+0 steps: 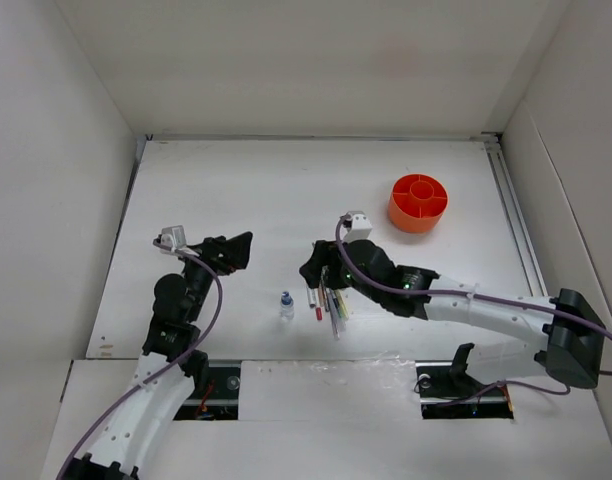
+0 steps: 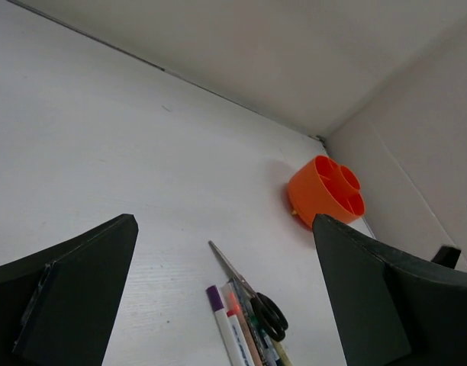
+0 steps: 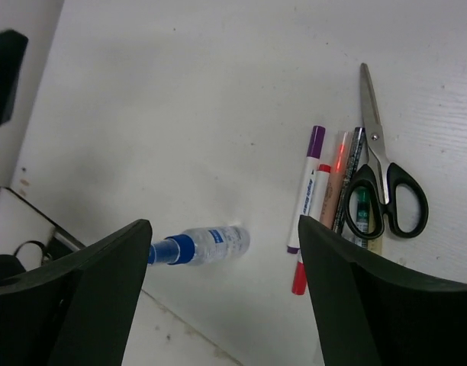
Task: Sort the stationery into containers
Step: Pick up the stationery from the center of the board.
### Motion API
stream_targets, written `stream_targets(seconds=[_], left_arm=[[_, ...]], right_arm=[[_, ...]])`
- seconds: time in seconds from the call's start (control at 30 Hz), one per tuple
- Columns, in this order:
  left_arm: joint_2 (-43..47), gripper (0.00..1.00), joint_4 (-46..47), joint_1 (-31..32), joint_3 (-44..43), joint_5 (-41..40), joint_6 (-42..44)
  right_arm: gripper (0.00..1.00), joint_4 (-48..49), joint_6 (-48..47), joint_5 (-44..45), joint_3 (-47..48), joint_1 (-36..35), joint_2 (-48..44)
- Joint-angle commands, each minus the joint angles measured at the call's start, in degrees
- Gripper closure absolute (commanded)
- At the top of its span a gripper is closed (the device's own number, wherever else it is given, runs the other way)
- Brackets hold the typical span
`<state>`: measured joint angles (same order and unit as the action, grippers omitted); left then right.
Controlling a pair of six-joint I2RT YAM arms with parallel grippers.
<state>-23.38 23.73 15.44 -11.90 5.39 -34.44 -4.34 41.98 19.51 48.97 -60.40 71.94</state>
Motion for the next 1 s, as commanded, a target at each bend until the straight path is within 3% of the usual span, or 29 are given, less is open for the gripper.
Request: stream_targets(seconds=[0.0, 0.1, 0.17, 0.27, 0.33, 0.53, 0.73, 0.97], left_arm=[[-2.46, 0.00, -2.37, 0.20, -2.86, -7.30, -0.37], [-3.52, 0.03, -3.78, 0.20, -3.57, -9.87, 0.85], [-3.52, 0.39, -2.90, 0.20, -2.87, -10.05, 1.38], [-3.52, 0.67, -4.47, 0.20, -3.48, -11.44, 1.92], [-3.52, 0.69, -5.27, 0.20, -4.09, -13.46, 1.39], [-5.28, 0.52, -5.88, 0.20, -4.09, -12.86, 0.16], [-6.33, 0.45, -5.97, 0.20, -4.09, -12.85, -0.62], [-6.33, 0.45, -6.06, 0.20, -3.57, -12.25, -0.63]], right_arm=[[0.15, -0.75, -0.93, 1.50, 4.02, -2.17, 2.49], [0.13, -1.98, -2.07, 1.50, 7.09, -3.57, 7.06], [0.13, -4.79, -2.78, 3.25, 10.77, -5.33, 11.09], [0.14, -7.09, -3.91, 5.72, 13.86, -8.23, 14.18], [0.14, -7.09, -4.53, 7.81, 14.49, -9.55, 15.50], [0.14, -6.47, -4.53, 8.53, 13.26, -11.14, 14.20], [0.30, -9.54, -4.01, 9.23, 16.67, -11.14, 19.28], [0.55, -11.21, -3.48, 11.07, 19.75, -12.19, 24.82]])
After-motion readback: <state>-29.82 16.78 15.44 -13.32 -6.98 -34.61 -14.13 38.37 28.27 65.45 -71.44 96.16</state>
